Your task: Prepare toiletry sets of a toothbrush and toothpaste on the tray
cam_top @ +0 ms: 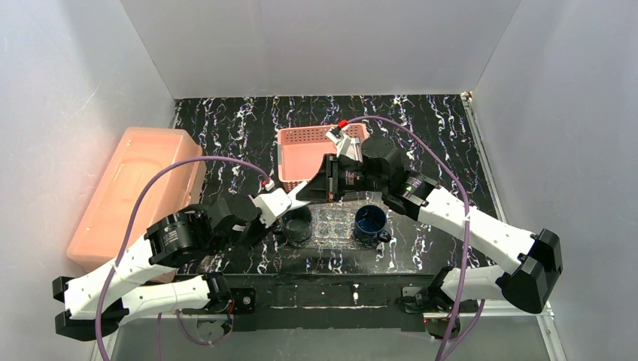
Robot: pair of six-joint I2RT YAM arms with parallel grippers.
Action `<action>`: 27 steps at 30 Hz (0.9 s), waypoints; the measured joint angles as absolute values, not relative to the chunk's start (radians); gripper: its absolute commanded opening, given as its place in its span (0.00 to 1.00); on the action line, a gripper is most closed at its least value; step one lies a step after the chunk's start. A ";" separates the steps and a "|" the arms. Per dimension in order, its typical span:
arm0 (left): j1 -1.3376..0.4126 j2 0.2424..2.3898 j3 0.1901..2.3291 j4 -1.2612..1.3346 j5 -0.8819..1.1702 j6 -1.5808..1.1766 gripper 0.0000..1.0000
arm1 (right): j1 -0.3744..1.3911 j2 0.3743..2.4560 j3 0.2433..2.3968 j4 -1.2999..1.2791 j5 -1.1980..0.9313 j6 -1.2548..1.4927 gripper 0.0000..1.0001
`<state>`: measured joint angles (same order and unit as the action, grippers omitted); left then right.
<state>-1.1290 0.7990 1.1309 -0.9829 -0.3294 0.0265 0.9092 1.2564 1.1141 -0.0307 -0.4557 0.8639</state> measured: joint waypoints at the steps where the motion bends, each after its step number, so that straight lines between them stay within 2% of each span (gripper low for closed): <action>1: -1.129 0.799 1.131 -0.982 -0.331 0.027 0.00 | 0.909 1.257 1.114 -0.028 -0.456 0.863 0.01; 7: -1.129 0.798 1.125 -0.979 -0.338 0.027 0.01 | 0.908 1.259 1.114 -0.027 -0.455 0.865 0.01; 11: -1.129 0.795 1.119 -0.973 -0.341 0.028 0.30 | 0.908 1.259 1.114 -0.027 -0.452 0.861 0.01; 13: -1.129 0.793 1.119 -0.972 -0.342 0.030 0.35 | 0.908 1.259 1.114 -0.027 -0.451 0.860 0.01; 16: -1.129 0.786 1.111 -0.963 -0.344 0.034 0.50 | 0.908 1.258 1.114 -0.027 -0.448 0.853 0.01; 22: -1.130 0.786 1.103 -0.938 -0.332 0.028 0.67 | 0.910 1.252 1.114 -0.086 -0.422 0.790 0.01; 27: -1.130 0.802 1.103 -0.926 -0.325 0.020 0.76 | 0.910 1.244 1.114 -0.139 -0.395 0.751 0.01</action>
